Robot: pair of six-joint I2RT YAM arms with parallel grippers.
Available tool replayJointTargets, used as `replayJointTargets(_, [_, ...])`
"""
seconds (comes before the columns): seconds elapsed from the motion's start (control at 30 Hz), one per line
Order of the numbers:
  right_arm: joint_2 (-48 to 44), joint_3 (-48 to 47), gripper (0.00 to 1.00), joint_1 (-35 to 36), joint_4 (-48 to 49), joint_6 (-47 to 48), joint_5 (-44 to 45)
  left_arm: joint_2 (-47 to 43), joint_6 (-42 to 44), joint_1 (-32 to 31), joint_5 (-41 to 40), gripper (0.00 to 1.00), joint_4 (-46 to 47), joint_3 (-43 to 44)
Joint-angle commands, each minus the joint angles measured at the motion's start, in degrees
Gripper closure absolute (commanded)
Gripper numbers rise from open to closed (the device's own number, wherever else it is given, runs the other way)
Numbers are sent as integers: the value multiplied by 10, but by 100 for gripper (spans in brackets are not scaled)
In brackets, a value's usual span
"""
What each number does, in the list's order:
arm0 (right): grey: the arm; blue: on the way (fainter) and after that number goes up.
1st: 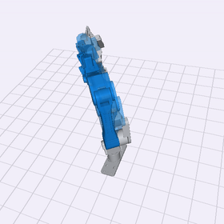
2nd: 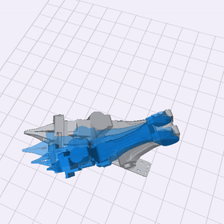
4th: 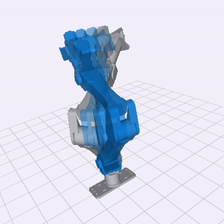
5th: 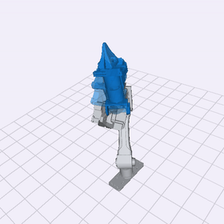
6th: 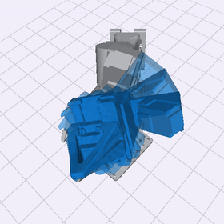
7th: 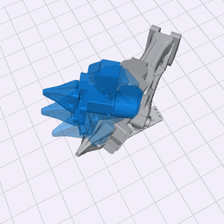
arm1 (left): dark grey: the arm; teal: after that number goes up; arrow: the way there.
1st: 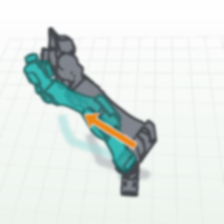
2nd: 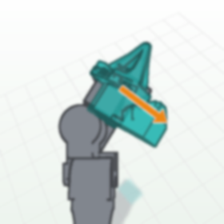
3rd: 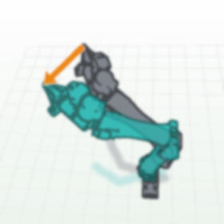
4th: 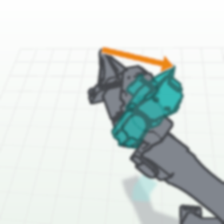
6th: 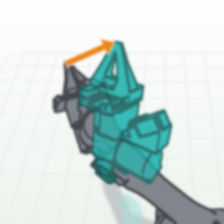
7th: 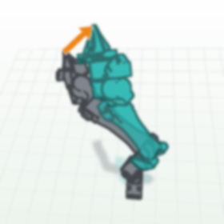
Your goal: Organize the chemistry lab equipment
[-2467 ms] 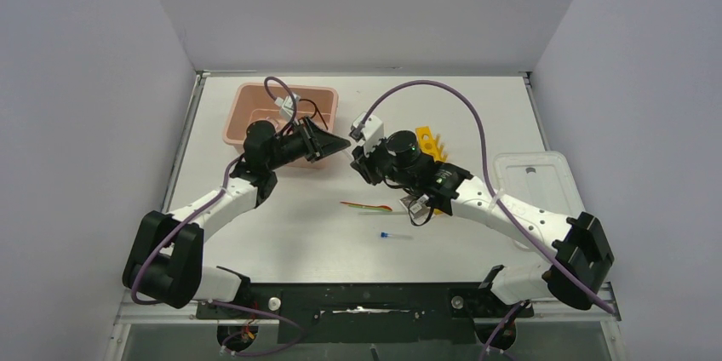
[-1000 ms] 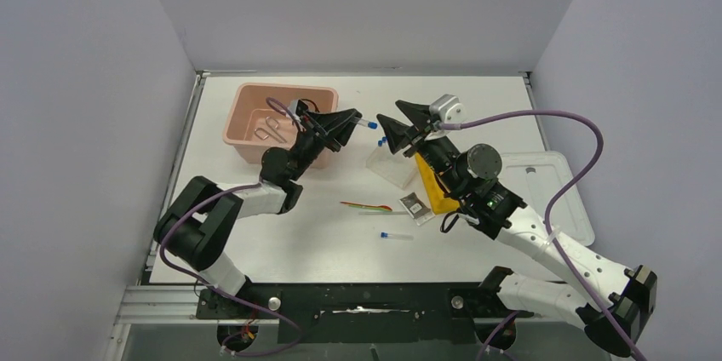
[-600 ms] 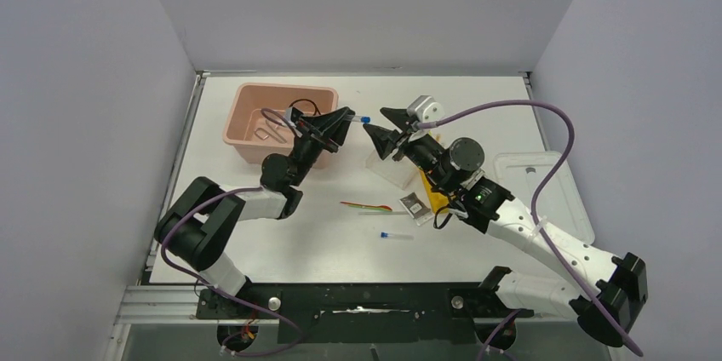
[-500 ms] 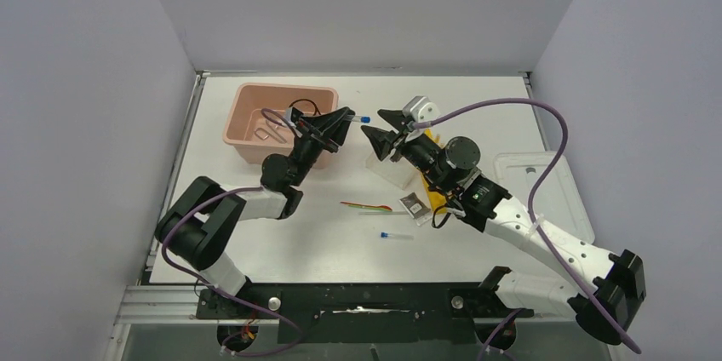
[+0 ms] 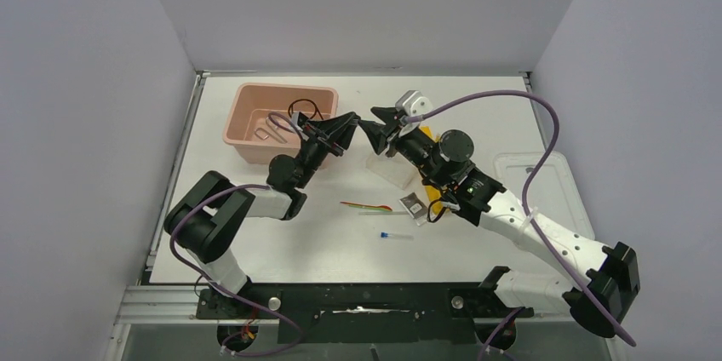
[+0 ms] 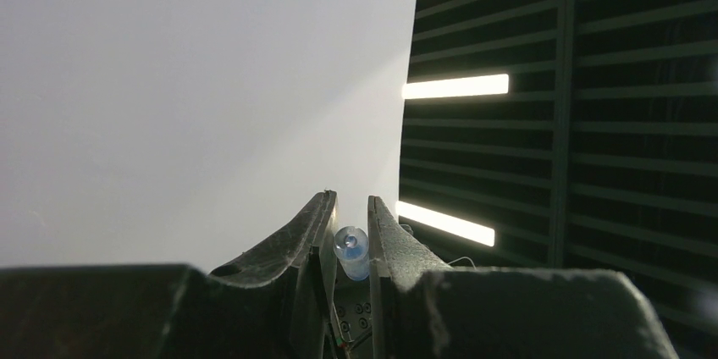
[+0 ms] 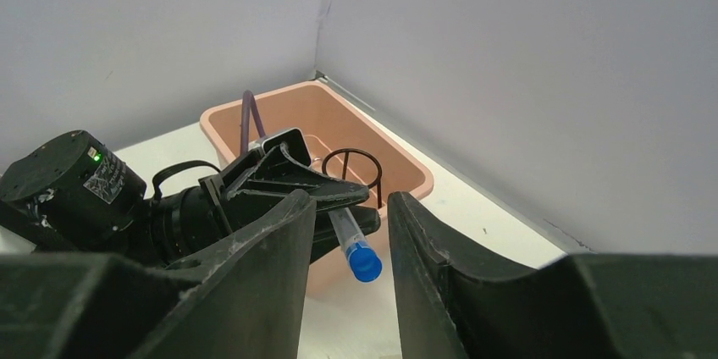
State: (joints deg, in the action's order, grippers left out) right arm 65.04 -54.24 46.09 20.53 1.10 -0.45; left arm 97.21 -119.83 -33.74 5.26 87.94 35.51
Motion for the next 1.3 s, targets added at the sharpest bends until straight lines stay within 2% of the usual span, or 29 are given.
replayJointTargets(0.0, [8, -28, 62, -3, 22, 7, 1, 2, -35, -3, -13, 93, 110, 19])
replayJointTargets(0.47, [18, -28, 64, -4, 19, 5, 9, -2, -39, -4, -25, 93, 147, 33])
replayJointTargets(0.63, [18, -27, 49, -4, 19, 8, 20, -9, -34, -4, -23, 93, 147, 38])
replayJointTargets(0.7, [18, -26, 48, -4, 20, 8, 21, -10, -32, -4, -21, 93, 147, 41])
replayJointTargets(0.97, [14, -19, 59, -14, 27, -2, 29, -20, -29, -4, -16, 93, 147, 42])
replayJointTargets(1.07, [10, -17, 73, -28, 30, -18, 9, -23, -29, -4, -12, 93, 147, 47])
replayJointTargets(1.1, [10, -17, 74, -33, 31, -24, 2, -23, -29, -4, -12, 94, 147, 48])
replayJointTargets(1.27, [11, -16, 66, -44, 28, -30, -7, -25, -26, -4, -9, 94, 147, 53])
